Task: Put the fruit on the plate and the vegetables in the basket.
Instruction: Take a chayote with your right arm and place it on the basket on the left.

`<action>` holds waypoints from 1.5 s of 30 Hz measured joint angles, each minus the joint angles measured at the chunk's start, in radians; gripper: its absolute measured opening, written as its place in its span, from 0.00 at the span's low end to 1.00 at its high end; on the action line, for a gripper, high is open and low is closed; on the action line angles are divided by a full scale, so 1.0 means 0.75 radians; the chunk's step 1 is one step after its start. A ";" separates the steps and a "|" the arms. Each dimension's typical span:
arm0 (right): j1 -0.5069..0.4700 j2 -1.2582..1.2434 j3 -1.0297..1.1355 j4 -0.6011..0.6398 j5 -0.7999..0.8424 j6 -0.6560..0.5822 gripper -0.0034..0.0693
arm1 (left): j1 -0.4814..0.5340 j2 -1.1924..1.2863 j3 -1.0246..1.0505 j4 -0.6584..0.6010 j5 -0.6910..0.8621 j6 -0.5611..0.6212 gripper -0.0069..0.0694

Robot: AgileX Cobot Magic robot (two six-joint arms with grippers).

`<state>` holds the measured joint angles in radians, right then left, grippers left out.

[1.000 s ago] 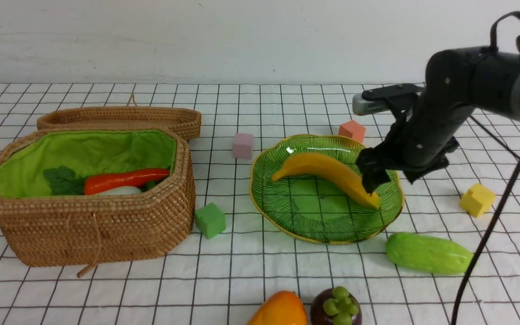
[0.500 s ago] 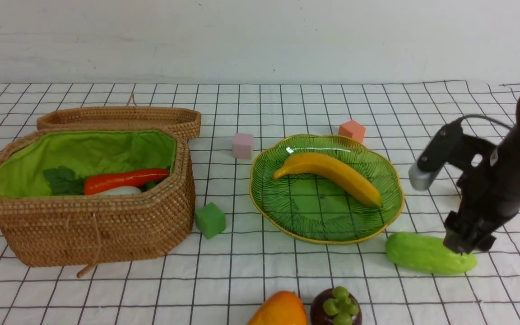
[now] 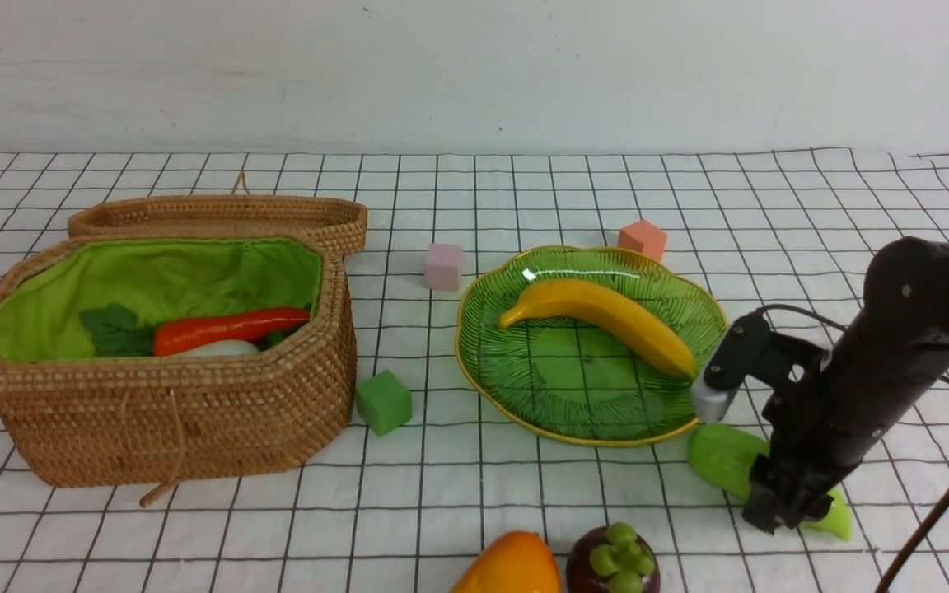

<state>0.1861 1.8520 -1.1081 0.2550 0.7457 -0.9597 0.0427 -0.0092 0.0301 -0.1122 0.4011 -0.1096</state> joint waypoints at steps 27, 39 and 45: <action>0.620 0.316 -1.132 1.530 -0.179 -0.700 0.66 | 0.000 0.000 0.000 0.000 -0.002 0.000 0.12; 0.702 0.690 -1.431 1.265 -0.335 -0.258 0.66 | 0.000 0.000 0.000 0.000 -0.004 0.000 0.12; 0.701 0.690 -1.432 1.176 -0.312 -0.211 0.84 | 0.000 0.000 0.000 0.000 -0.004 0.000 0.12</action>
<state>0.7117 2.3697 -2.1820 1.1366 0.5118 -1.1177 0.0427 -0.0092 0.0301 -0.1122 0.3982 -0.1096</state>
